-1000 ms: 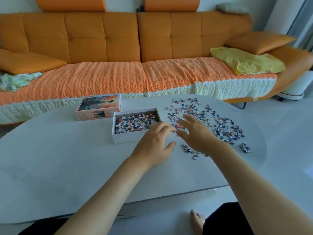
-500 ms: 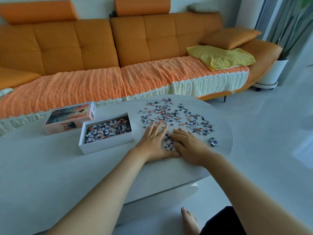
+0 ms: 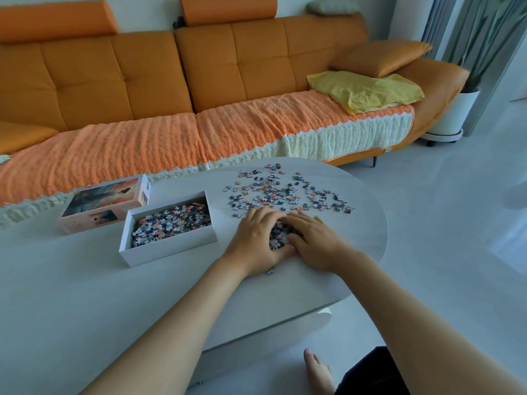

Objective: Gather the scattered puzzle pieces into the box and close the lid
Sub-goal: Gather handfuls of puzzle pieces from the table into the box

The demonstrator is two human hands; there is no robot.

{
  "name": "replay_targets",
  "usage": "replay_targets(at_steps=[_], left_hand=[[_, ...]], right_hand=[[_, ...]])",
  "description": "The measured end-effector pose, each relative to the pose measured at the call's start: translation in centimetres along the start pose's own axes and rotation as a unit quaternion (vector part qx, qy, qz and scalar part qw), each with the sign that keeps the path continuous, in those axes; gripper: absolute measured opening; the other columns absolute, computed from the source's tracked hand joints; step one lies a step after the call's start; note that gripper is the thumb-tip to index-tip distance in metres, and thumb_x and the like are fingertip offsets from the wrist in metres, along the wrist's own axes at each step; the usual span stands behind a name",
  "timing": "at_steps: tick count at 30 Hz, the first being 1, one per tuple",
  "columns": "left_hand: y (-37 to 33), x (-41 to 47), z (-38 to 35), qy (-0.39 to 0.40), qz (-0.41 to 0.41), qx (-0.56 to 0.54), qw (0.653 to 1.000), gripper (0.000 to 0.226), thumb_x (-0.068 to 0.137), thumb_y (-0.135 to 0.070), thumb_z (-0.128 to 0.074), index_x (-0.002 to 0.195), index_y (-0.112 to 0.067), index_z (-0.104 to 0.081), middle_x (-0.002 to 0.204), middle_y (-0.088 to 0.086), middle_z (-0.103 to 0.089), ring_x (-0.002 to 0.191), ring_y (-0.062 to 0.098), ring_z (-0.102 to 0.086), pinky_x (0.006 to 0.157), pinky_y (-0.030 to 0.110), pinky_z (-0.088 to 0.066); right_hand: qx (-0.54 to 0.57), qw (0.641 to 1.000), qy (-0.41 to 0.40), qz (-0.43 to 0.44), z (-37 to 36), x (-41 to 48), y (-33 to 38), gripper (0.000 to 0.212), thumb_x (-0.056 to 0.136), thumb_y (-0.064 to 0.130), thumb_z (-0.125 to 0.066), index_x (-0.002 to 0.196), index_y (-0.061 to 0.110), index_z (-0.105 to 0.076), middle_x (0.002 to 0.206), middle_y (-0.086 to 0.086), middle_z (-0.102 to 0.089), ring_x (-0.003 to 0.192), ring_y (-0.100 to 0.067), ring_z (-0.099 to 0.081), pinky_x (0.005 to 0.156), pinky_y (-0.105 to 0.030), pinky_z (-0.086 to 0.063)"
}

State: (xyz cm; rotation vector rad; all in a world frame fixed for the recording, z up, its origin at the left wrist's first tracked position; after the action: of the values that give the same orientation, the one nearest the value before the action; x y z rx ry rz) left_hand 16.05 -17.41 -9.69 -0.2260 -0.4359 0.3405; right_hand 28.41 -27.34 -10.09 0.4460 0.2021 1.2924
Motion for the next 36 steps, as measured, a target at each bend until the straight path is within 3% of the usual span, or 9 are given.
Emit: replay_targets(at_steps=[3,6,10,17,24,28,31,34,36], left_hand=[[0.9,-0.4,0.1,0.081,0.045,0.024,0.995,0.105,0.073,-0.087,-0.040,0.153,-0.021,-0.020,0.157,-0.003,-0.019,0.144,0.018,-0.011,0.120,0.040,-0.013],[1.5,-0.7,-0.2,0.210,0.066,0.055,0.974,0.116,0.069,-0.090,-0.034,0.155,-0.023,0.006,0.161,-0.007,0.017,0.147,0.012,0.019,0.120,0.037,0.009],[1.2,-1.2,0.1,0.202,0.038,0.011,0.979,0.118,0.068,-0.087,-0.046,0.156,-0.021,-0.003,0.163,-0.006,0.003,0.148,0.009,0.007,0.121,0.034,0.001],[1.9,-3.4,1.1,0.109,0.054,-0.084,0.989,0.105,0.069,-0.076,-0.062,0.150,-0.019,-0.026,0.150,-0.008,-0.030,0.139,0.006,-0.023,0.116,0.032,-0.026],[3.4,-7.6,3.4,0.046,0.063,-0.110,0.991,0.073,0.081,-0.057,-0.065,0.139,-0.018,-0.045,0.136,-0.007,-0.045,0.127,0.006,-0.039,0.107,0.026,-0.035],[4.4,-10.0,4.9,0.029,0.073,-0.095,0.992,0.072,0.082,-0.064,-0.052,0.136,-0.018,-0.048,0.132,-0.009,-0.047,0.124,0.005,-0.039,0.105,0.024,-0.035],[5.0,-11.4,6.7,-0.029,0.046,-0.023,0.998,0.058,0.093,-0.054,-0.043,0.134,-0.015,-0.051,0.132,-0.006,-0.048,0.125,0.011,-0.038,0.106,0.029,-0.034],[6.2,-12.0,8.5,-0.089,0.052,0.085,0.991,0.052,0.096,-0.048,-0.038,0.135,-0.016,-0.051,0.139,0.000,-0.045,0.132,0.020,-0.036,0.110,0.039,-0.032],[7.4,-12.0,8.8,-0.043,0.105,0.126,0.985,0.065,0.094,-0.056,-0.027,0.148,-0.022,-0.035,0.158,0.000,-0.025,0.146,0.023,-0.015,0.119,0.042,-0.015]], right_hand=[[0.033,0.997,-0.075,-0.009,0.6,0.5,0.3,0.041,0.100,0.026,-0.043,0.140,0.021,-0.048,0.147,0.000,-0.045,0.139,-0.023,-0.036,0.113,-0.034,-0.026],[-0.039,0.995,-0.063,-0.068,0.4,0.3,-0.6,0.052,0.100,0.045,-0.035,0.148,0.026,-0.033,0.159,0.000,-0.023,0.149,-0.021,-0.009,0.120,-0.041,-0.008],[-0.074,0.994,0.029,-0.081,-0.9,0.0,-0.1,0.061,0.098,0.056,-0.022,0.154,0.031,-0.014,0.163,0.000,0.000,0.149,-0.022,0.008,0.121,-0.042,0.003],[0.010,1.000,-0.021,-0.010,-2.0,0.3,3.7,0.048,0.099,0.040,-0.037,0.144,0.021,-0.040,0.142,0.001,-0.038,0.129,-0.022,-0.037,0.109,-0.035,-0.030],[0.020,0.999,0.012,0.028,-4.1,0.1,7.8,0.039,0.101,0.038,-0.034,0.129,0.018,-0.052,0.141,-0.003,-0.039,0.125,-0.025,-0.040,0.109,-0.037,-0.031],[0.063,0.997,0.019,0.044,-5.2,0.0,10.2,0.039,0.101,0.037,-0.035,0.130,0.018,-0.053,0.144,-0.003,-0.038,0.129,-0.024,-0.040,0.110,-0.036,-0.032],[0.121,0.993,-0.016,0.000,-4.5,0.7,10.5,0.044,0.102,0.038,-0.037,0.138,0.017,-0.049,0.151,-0.002,-0.033,0.136,-0.020,-0.037,0.111,-0.032,-0.030],[0.041,0.998,-0.038,-0.016,-3.6,2.0,9.8,0.052,0.101,0.044,-0.035,0.146,0.018,-0.039,0.157,0.000,-0.025,0.143,-0.021,-0.024,0.116,-0.038,-0.022],[-0.004,1.000,-0.001,-0.026,-3.6,2.9,8.9,0.060,0.101,0.048,-0.031,0.152,0.018,-0.026,0.162,0.000,-0.012,0.149,-0.017,-0.007,0.121,-0.038,-0.009]])
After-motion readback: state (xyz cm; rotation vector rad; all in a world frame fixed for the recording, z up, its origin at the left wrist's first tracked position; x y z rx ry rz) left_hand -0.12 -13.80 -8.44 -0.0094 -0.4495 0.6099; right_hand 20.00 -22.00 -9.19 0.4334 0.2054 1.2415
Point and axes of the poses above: each hand's wrist, its own x-axis towards the middle knuckle, its own z-axis out of the back of the hand, y = z × x, the point moved 3 cm from there along x, towards the middle knuckle
